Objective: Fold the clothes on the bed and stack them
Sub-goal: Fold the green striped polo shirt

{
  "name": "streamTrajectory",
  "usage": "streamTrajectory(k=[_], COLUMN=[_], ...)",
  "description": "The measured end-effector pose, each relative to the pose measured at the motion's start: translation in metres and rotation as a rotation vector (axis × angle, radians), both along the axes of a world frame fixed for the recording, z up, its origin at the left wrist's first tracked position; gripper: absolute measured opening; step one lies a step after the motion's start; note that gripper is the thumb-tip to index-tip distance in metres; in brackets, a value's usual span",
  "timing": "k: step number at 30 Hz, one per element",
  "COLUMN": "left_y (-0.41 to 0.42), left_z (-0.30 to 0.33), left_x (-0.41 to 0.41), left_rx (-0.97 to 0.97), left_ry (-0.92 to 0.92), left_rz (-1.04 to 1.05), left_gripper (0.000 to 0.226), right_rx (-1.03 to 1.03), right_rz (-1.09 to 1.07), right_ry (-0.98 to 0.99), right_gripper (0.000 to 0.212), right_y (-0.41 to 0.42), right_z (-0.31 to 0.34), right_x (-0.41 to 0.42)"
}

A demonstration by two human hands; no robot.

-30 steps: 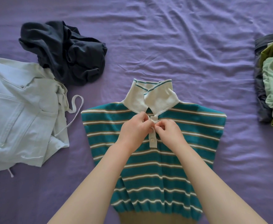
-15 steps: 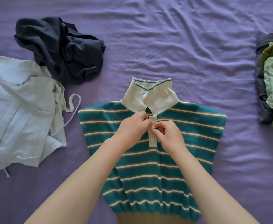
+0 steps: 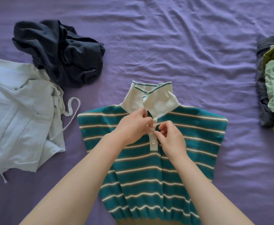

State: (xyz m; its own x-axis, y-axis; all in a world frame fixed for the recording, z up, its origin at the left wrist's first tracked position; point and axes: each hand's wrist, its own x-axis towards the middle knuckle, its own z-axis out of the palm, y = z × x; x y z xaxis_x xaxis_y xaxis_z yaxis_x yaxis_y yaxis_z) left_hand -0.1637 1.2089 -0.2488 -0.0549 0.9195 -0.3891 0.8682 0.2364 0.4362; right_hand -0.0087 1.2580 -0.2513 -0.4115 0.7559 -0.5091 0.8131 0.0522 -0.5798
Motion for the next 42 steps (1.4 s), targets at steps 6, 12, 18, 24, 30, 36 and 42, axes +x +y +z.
streamTrajectory(k=[6, 12, 18, 24, 30, 36, 42], left_y=[0.016, 0.059, 0.094, 0.084, 0.054, 0.035, 0.072], left_z=[0.007, 0.019, 0.011, 0.006, 0.014, 0.03, 0.027], left_x=[0.007, -0.027, -0.049, -0.049, -0.053, -0.055, -0.032], left_rx=[0.03, 0.027, -0.22, -0.149, -0.035, -0.142, -0.218], left_ry=[-0.188, -0.059, -0.041, -0.124, -0.661, -0.811, -0.438], left_rz=[0.445, 0.698, 1.003, 1.075, 1.23, 1.448, 1.263], left_gripper=[0.033, 0.046, 0.05, 0.046, 0.034, 0.014, 0.073], right_rx=[0.071, 0.172, 0.121, 0.095, -0.195, -0.495, -0.558], right_rz=[0.057, 0.091, 0.01, -0.078, -0.348, -0.749, -0.748], right_ry=[0.05, 0.111, -0.147, -0.241, 0.2, 0.425, 0.286], right_gripper=[0.016, 0.035, 0.048, 0.042, 0.066, 0.018, 0.023], right_y=[0.01, 0.066, 0.101, 0.106, 0.105, 0.102, 0.102], right_z=[0.008, 0.017, 0.012, 0.009, 0.014, 0.036, 0.042], right_x=[-0.007, -0.041, -0.078, -0.089, -0.054, -0.027, -0.02])
